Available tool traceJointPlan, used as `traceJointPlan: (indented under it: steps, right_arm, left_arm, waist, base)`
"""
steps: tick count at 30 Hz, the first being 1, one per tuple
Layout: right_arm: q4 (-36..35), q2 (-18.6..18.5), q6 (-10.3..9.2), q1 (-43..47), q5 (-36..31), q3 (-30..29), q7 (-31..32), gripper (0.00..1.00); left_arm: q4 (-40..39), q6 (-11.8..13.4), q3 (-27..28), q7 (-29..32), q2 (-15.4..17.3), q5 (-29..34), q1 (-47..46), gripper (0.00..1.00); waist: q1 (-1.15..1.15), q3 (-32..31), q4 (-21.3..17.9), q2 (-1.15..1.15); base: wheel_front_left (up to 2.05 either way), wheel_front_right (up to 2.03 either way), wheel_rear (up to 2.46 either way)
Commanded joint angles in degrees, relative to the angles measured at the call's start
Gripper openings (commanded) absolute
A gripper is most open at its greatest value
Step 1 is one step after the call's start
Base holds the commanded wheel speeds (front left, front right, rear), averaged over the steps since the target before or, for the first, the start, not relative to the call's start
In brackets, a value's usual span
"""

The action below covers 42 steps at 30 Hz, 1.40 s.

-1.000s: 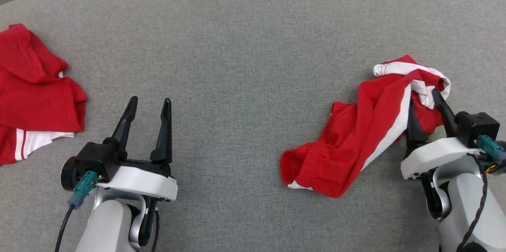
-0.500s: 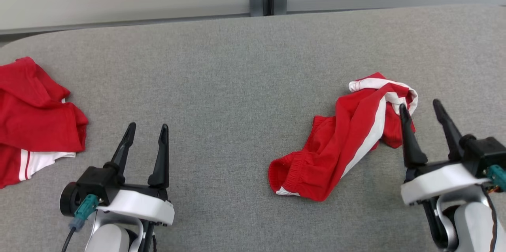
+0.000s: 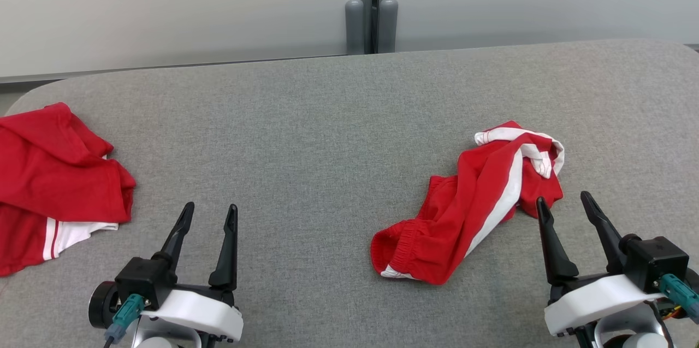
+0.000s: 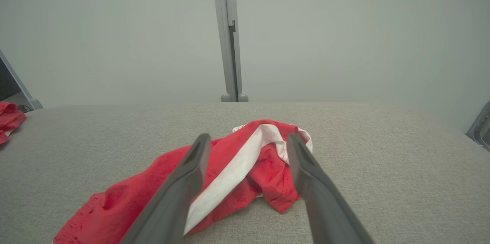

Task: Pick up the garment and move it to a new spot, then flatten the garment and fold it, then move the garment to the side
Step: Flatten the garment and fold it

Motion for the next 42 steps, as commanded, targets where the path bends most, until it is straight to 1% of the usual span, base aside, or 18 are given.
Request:
traceJointPlan:
  steps: [1,9,12,15,18,21,24,26,28,32,33,34,35,39,41,42]
  right_arm:
    - [-0.33,-0.02,-0.02,0.38,0.17,-0.09,0.21,1.0]
    - [-0.58,0.48,-0.02,0.85,0.04,-0.55,0.57,1.0]
    - [-0.61,0.59,-0.02,0.91,-0.2,-0.6,0.66,1.0]
    - [-0.59,0.68,-0.02,0.78,-0.28,-0.49,0.78,1.0]
    - [-0.68,0.72,-0.01,0.42,-0.23,-0.52,0.75,1.0]
    - [-0.82,0.81,-0.02,-0.2,-0.14,-0.33,0.87,1.0]
    - [-0.87,0.88,-0.01,-1.05,0.06,-0.15,0.57,1.0]
    - [-0.63,0.94,-0.02,-1.44,0.14,0.25,0.44,1.0]
    - [-0.42,0.94,-0.02,-2.05,0.22,0.37,0.3,1.0]
    - [0.09,1.06,-0.02,-2.58,0.44,0.3,-0.02,1.0]
    - [0.22,1.1,-0.02,-2.59,0.51,0.18,-0.16,1.0]
    - [0.3,1.11,-0.02,-2.57,0.55,0.11,-0.31,1.0]
    - [0.41,1.15,-0.02,-2.6,0.54,0.04,-0.42,1.0]
    - [0.68,1.25,-0.02,-2.92,0.58,-0.49,-0.82,1.0]
    - [0.73,1.31,-0.02,-2.91,0.53,-0.8,-0.94,1.0]
    - [0.8,1.31,-0.01,-2.97,0.63,-1.07,-1.04,1.0]
  left_arm:
    - [0.12,0.14,0.0,-0.1,0.3,0.37,0.63,1.0]
    - [0.48,0.4,-0.64,-0.05,0.54,0.15,0.39,1.0]
    - [0.23,-0.08,-1.66,0.05,0.39,0.19,-0.16,1.0]
    - [0.54,-0.91,-4.05,0.58,0.11,0.58,-0.86,1.0]
    - [0.79,-2.07,-8.49,2.01,-0.34,0.97,-2.04,1.0]
    - [1.06,-3.18,-15.0,4.16,-0.8,0.07,-3.33,1.0]
    - [2.02,-3.61,-22.11,6.19,-1.05,-1.4,-5.65,1.0]
    - [3.26,-3.52,-25.8,7.25,-1.14,-3.18,-7.2,1.0]
    - [5.05,-3.56,-28.69,8.19,-1.18,-4.88,-9.06,1.0]
    - [8.73,-3.6,-32.48,9.51,-1.36,-8.76,-12.01,1.0]
    - [9.22,-3.6,-33.35,9.49,-1.32,-9.86,-12.58,0.97]
    - [9.52,-3.6,-34.17,9.32,-1.28,-10.67,-13.05,0.42]
    - [9.86,-3.61,-34.95,9.17,-1.12,-11.63,-13.48,0.0]
    - [8.89,-3.62,-35.38,5.8,0.0,-14.32,-14.92,0.0]
    - [7.48,-3.62,-34.41,3.95,0.59,-15.53,-15.11,0.0]
    - [5.5,-3.44,-32.92,2.61,1.36,-16.17,-14.95,0.0]
  waist:
    - [0.0,-0.09,0.04,0.0]
    - [0.0,-0.18,0.32,0.0]
    - [0.0,-0.12,0.48,0.0]
    - [0.0,0.06,0.55,0.0]
    - [0.0,0.53,0.54,0.0]
    - [0.0,1.51,0.22,0.0]
    - [0.0,2.77,-0.3,0.0]
    - [0.0,3.55,-1.08,0.0]
    - [0.0,4.34,-1.86,0.0]
    - [0.0,5.49,-3.38,0.0]
    - [0.0,5.69,-3.62,0.0]
    - [0.0,5.89,-3.77,0.0]
    - [0.0,6.17,-3.92,0.0]
    - [0.0,6.91,-3.82,0.0]
    - [0.0,7.15,-3.46,0.0]
    - [0.0,7.33,-2.87,0.0]
  base:
    - [0.0,0.0,0.0]
    - [0.0,0.0,0.0]
    - [0.0,0.0,0.0]
    - [0.0,0.0,0.0]
    - [0.0,0.0,0.0]
    - [0.0,0.0,0.0]
    - [0.0,0.0,0.0]
    - [0.0,0.0,0.0]
    - [0.0,0.0,0.0]
    - [0.0,0.0,0.0]
    - [0.0,0.0,0.0]
    - [0.0,0.0,0.0]
    - [0.0,0.0,0.0]
    - [0.0,0.0,0.0]
    - [0.0,0.0,0.0]
    - [0.0,0.0,0.0]
